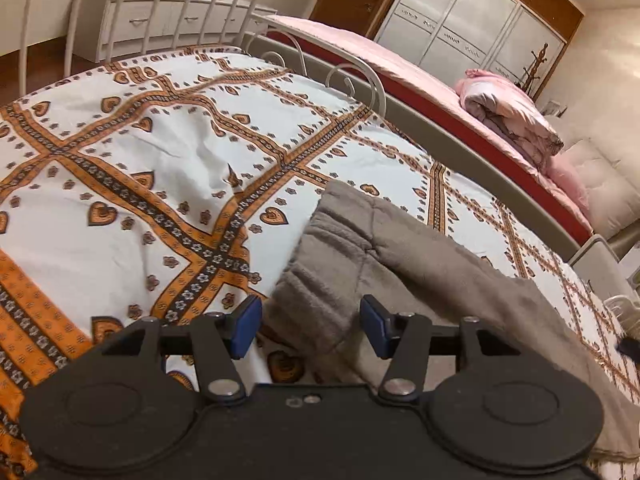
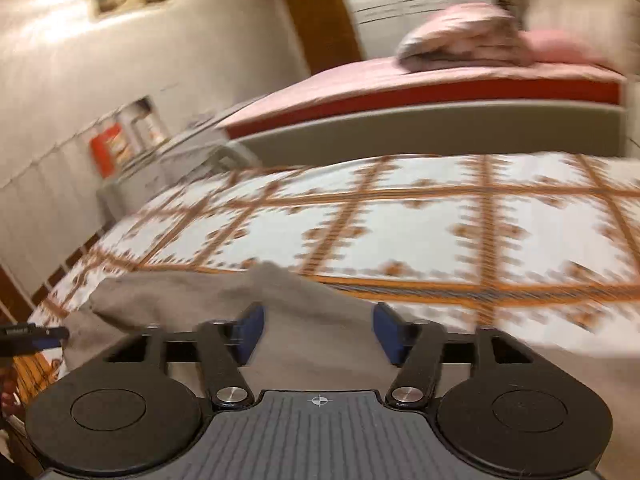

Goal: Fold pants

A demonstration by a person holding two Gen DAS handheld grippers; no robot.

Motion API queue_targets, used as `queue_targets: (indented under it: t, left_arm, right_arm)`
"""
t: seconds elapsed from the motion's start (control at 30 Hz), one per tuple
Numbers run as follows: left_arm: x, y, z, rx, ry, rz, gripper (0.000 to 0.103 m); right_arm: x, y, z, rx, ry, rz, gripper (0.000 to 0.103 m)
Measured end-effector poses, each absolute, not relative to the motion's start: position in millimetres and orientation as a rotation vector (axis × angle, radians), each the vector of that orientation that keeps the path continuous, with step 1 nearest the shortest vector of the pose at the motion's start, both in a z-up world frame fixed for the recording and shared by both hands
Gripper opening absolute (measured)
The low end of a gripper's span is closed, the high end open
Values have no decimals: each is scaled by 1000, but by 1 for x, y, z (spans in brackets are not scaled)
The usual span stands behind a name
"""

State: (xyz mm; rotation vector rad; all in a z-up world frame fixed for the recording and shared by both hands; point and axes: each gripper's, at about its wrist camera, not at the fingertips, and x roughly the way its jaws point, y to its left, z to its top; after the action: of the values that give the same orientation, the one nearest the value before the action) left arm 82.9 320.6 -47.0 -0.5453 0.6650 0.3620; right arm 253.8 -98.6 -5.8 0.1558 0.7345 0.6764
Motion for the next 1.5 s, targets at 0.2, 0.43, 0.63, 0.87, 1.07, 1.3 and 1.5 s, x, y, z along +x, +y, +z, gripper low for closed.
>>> queue_targets:
  t: [0.2, 0.43, 0.63, 0.87, 1.07, 1.3, 1.5]
  left_arm:
    - [106, 327, -57, -512, 684, 370, 22]
    - [108, 339, -65, -528, 691, 362, 29]
    - [100, 308, -21, -416, 587, 364, 23]
    - [158, 274, -54, -278, 743, 274, 23]
    - [164, 252, -31, -246, 665, 230, 26]
    - [232, 184, -68, -68, 781, -1, 30]
    - [258, 213, -79, -66, 750, 117, 31]
  right_arm:
    - [294, -28, -34, 47, 791, 711, 60]
    - [303, -9, -71, -112, 880, 596, 56]
    - [281, -39, -44, -46, 811, 638, 56]
    - [273, -36, -68, -151, 893, 560, 56]
    - [272, -75, -47, -36, 809, 535, 56]
    - [272, -57, -55, -76, 861, 668, 56]
    - [292, -58, -70, -96, 843, 514, 56]
